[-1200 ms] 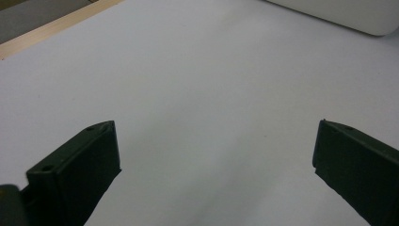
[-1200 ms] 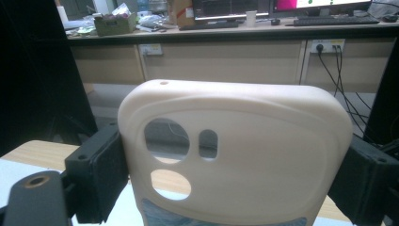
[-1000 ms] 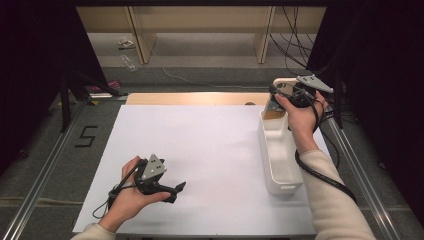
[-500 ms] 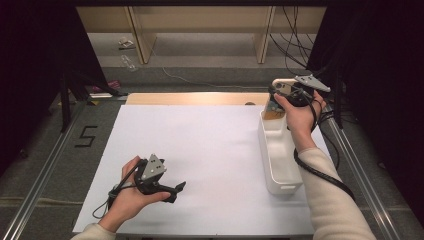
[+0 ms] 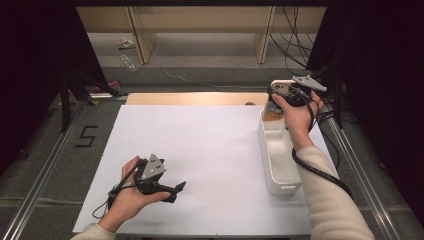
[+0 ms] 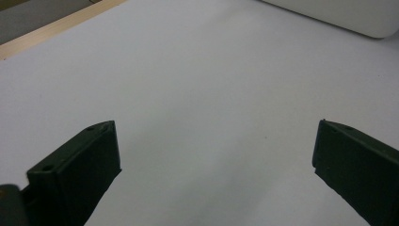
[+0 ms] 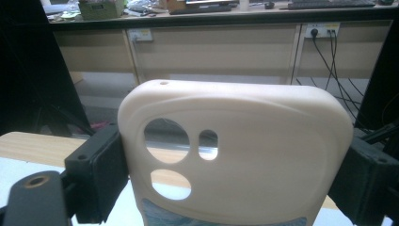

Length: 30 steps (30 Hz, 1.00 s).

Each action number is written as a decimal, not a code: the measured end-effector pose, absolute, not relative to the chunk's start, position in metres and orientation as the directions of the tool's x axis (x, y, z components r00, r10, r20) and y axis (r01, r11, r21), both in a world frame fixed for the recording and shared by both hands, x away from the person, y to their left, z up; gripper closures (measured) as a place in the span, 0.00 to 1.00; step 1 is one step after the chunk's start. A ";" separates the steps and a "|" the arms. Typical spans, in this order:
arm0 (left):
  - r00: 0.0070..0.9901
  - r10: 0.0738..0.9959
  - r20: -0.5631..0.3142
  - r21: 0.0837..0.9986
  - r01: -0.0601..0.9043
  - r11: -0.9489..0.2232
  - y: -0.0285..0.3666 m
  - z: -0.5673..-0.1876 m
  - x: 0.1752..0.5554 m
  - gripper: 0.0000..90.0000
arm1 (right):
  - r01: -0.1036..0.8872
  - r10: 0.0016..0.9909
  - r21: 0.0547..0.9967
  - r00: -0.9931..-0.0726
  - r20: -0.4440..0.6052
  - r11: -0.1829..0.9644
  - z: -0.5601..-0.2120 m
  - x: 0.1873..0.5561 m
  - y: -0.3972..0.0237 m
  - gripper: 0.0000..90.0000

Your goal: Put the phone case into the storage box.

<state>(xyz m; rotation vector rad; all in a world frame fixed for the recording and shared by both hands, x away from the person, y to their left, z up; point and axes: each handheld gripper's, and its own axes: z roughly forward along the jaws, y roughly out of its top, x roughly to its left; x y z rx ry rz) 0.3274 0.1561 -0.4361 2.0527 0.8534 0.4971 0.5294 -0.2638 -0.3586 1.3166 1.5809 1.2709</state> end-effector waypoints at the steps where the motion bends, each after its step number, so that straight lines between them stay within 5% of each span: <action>1: 0.690 0.723 0.039 0.820 0.391 -0.418 0.156 -0.436 0.327 0.01 | 0.276 0.971 0.961 -0.230 0.070 -0.003 -0.359 0.530 -0.264 0.14; 30: 0.690 0.723 0.038 0.820 0.392 -0.417 0.156 -0.436 0.327 0.01 | 0.310 0.974 0.951 -0.217 0.064 0.006 -0.368 0.538 -0.263 0.14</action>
